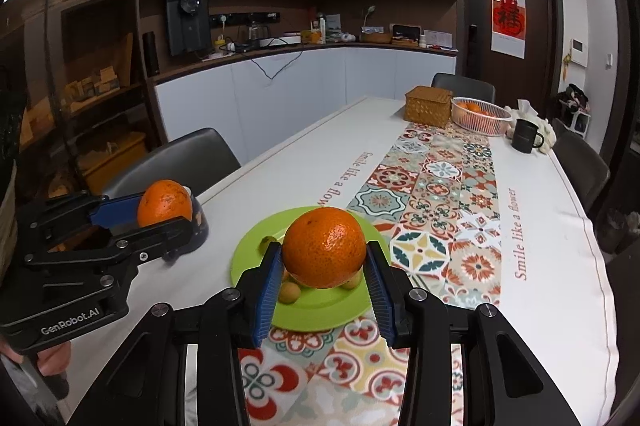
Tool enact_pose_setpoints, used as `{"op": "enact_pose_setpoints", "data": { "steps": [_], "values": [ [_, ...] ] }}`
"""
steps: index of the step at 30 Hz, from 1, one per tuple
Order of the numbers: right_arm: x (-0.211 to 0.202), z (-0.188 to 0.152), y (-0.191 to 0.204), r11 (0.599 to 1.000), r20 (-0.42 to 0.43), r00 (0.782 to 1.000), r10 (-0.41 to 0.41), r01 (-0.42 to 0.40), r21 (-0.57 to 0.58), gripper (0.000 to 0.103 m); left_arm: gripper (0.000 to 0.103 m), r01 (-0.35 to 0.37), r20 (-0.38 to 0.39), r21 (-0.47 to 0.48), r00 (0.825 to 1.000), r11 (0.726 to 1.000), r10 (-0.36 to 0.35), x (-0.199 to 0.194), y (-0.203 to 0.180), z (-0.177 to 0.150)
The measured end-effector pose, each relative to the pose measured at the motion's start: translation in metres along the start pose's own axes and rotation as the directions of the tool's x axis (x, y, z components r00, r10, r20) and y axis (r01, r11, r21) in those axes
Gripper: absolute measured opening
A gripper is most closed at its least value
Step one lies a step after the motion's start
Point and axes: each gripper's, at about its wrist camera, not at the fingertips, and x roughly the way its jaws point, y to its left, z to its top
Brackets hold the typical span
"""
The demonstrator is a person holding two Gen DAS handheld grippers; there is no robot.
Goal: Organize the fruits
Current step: 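Carry both tangerines to the green plate and open both tools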
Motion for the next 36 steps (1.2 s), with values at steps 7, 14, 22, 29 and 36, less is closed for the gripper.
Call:
{"op": "enact_pose_setpoints", "data": {
  "steps": [7, 14, 22, 29, 36],
  "values": [
    [0.037, 0.014, -0.005, 1.0, -0.055, 0.998, 0.004, -0.005, -0.009, 0.042, 0.042, 0.024, -0.051, -0.017, 0.998, 1.0, -0.025, 0.035, 0.014, 0.01],
    [0.074, 0.019, -0.01, 1.0, -0.115, 0.993, -0.012, 0.01, -0.023, 0.042, 0.042, 0.051, -0.121, -0.027, 0.991, 0.998, -0.054, 0.075, 0.025, 0.012],
    [0.116, 0.015, -0.015, 1.0, -0.188, 0.982, -0.007, 0.001, -0.031, 0.042, 0.042, 0.096, -0.197, -0.042, 0.975, 0.995, -0.102, 0.118, 0.034, 0.007],
    [0.148, 0.006, -0.017, 1.0, -0.262, 0.965, 0.004, -0.012, -0.026, 0.042, 0.042, 0.125, -0.263, -0.048, 0.956, 0.991, -0.133, 0.157, 0.033, 0.006],
    [0.168, -0.003, -0.022, 0.999, -0.303, 0.953, -0.004, -0.006, -0.034, 0.042, 0.042, 0.128, -0.301, -0.065, 0.943, 0.99, -0.142, 0.18, 0.033, 0.004]
  ]
}}
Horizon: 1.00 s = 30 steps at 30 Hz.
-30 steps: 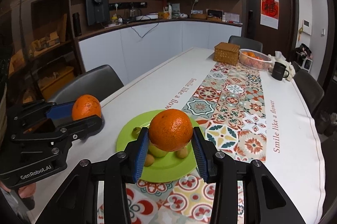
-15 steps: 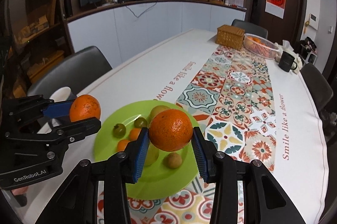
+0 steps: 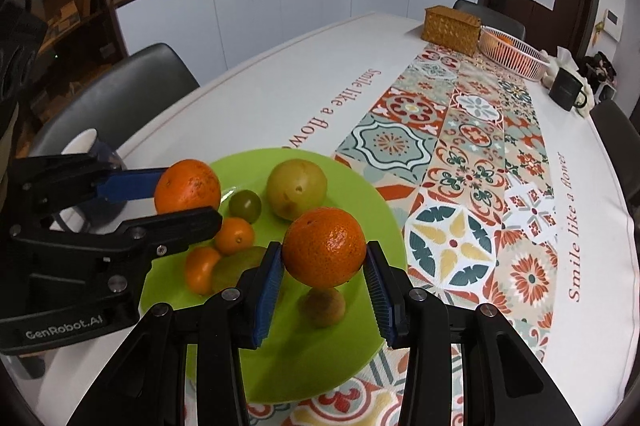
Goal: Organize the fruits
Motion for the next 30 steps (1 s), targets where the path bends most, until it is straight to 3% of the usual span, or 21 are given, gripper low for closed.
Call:
{"op": "enact_pose_setpoints", "data": {
  "steps": [4, 9, 19, 22, 30],
  "values": [
    [0.004, -0.002, -0.004, 1.0, -0.005, 1.0, 0.007, -0.007, 0.005, 0.042, 0.044, -0.005, -0.024, 0.015, 1.0, 1.0, 0.006, 0.007, -0.003, -0.001],
    [-0.003, -0.008, -0.008, 1.0, 0.021, 1.0, -0.018, 0.018, 0.015, 0.049, 0.06, -0.034, 0.013, 0.045, 0.999, 0.998, 0.033, -0.005, -0.009, -0.007],
    [-0.055, -0.03, -0.009, 0.997, 0.117, 0.992, -0.051, 0.045, 0.061, 0.058, 0.064, -0.134, 0.119, 0.052, 0.985, 0.99, 0.127, -0.052, -0.03, -0.029],
    [-0.077, -0.037, -0.009, 0.996, 0.159, 0.985, -0.065, 0.053, 0.078, 0.06, 0.068, -0.159, 0.171, 0.04, 0.974, 0.987, 0.15, -0.076, -0.037, -0.036],
    [-0.147, -0.063, -0.001, 0.988, 0.283, 0.951, -0.127, 0.095, 0.125, 0.066, 0.077, -0.239, 0.312, 0.009, 0.923, 0.971, 0.225, -0.143, -0.059, -0.06]
  ]
}}
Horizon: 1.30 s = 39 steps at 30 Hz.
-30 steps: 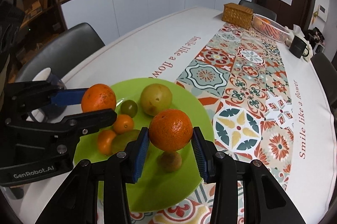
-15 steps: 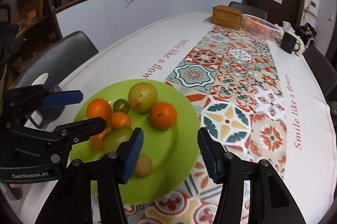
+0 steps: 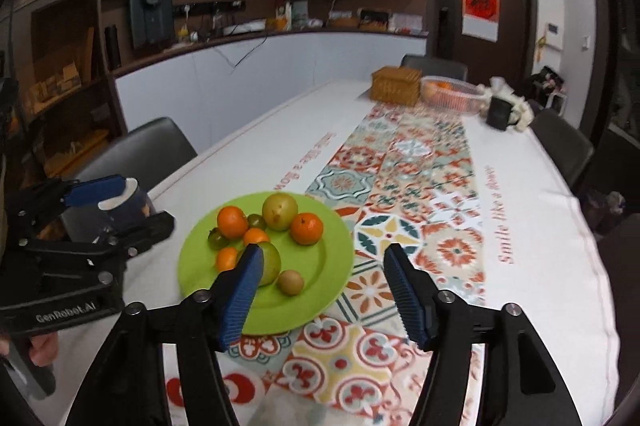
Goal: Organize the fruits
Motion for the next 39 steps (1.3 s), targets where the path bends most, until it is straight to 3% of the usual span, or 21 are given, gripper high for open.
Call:
{"op": "enact_pose_setpoints", "data": {
  "steps": [15, 28, 39],
  "values": [
    [-0.111, -0.05, 0.008, 0.993, 0.092, 0.991, -0.099, 0.093, 0.073, 0.086, 0.092, 0.034, 0.082, -0.041, 0.996, 0.999, -0.03, -0.098, -0.019, -0.054],
    [-0.158, -0.087, 0.021, 0.992, 0.123, 0.986, -0.111, 0.102, 0.075, 0.087, 0.102, 0.005, 0.147, -0.047, 0.989, 0.999, 0.002, -0.149, -0.027, -0.085],
    [-0.177, -0.104, 0.023, 0.992, 0.138, 0.984, -0.11, 0.1, 0.078, 0.088, 0.103, -0.014, 0.135, -0.05, 0.991, 0.999, 0.02, -0.163, -0.032, -0.098]
  ]
}}
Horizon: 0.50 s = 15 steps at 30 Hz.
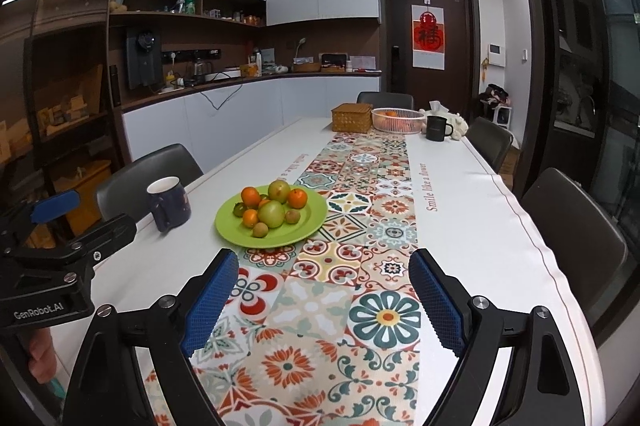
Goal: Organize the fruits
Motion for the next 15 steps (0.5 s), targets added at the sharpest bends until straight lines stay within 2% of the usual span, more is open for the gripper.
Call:
{"op": "enact_pose_setpoints", "data": {
  "steps": [15],
  "values": [
    [-0.0025, -0.0055, -0.005, 1.0, -0.008, 1.0, -0.002, 0.002, 0.012, 0.088, 0.103, 0.007, -0.01, -0.004, 1.0, 1.0, -0.007, -0.0033, -0.0017, -0.0058]
  ]
}}
